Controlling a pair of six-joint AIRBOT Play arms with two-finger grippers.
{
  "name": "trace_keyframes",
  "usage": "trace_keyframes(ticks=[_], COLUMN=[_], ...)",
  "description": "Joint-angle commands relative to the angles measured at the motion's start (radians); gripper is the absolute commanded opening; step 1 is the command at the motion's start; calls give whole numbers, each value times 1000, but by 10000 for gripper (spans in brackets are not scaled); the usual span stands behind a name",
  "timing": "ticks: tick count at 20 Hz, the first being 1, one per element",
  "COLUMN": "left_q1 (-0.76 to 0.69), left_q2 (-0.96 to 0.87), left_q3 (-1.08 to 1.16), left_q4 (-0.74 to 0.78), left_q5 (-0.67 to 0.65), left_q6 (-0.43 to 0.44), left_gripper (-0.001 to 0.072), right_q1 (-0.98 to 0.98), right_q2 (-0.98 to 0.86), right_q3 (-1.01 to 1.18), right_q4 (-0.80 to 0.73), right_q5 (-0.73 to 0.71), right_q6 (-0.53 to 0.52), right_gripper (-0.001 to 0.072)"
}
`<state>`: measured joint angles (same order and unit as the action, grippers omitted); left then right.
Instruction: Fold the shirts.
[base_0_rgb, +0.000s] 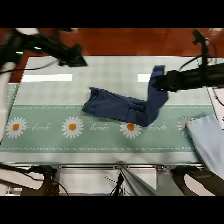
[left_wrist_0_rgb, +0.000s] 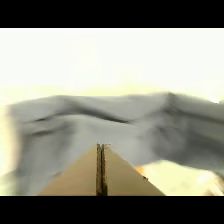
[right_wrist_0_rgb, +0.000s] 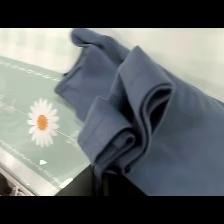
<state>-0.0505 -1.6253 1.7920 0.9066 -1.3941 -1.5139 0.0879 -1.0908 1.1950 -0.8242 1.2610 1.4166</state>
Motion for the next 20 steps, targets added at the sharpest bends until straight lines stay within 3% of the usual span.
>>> trace_keyframes(ticks=[1,5,8,13,14,16,17,20], left_q1=[235,360,368,367,366,366,366,366], left_q2=[306,726,997,1223,1223,1203,1191,1141], left_q3=[-164,-468,-710,-989,-1014,-1058,-1074,-1080], left_q4=[122,122,121,79,62,-1,-26,-45], left_q5=[37,152,183,266,269,283,296,304], left_q6=[49,134,140,116,104,105,106,107], left_gripper=[20,21,21,20,20,20,21,20], right_q1=[202,346,393,428,433,433,429,311], right_q2=[-160,-402,-564,-725,-746,-767,-765,-708], right_q3=[69,229,348,448,455,455,457,476], right_q4=[38,39,53,104,135,219,245,239], right_q5=[-149,-248,-248,-251,-253,-216,-175,1], right_q6=[31,43,64,88,88,52,1,-7], right_gripper=[31,30,31,32,127,632,634,632])
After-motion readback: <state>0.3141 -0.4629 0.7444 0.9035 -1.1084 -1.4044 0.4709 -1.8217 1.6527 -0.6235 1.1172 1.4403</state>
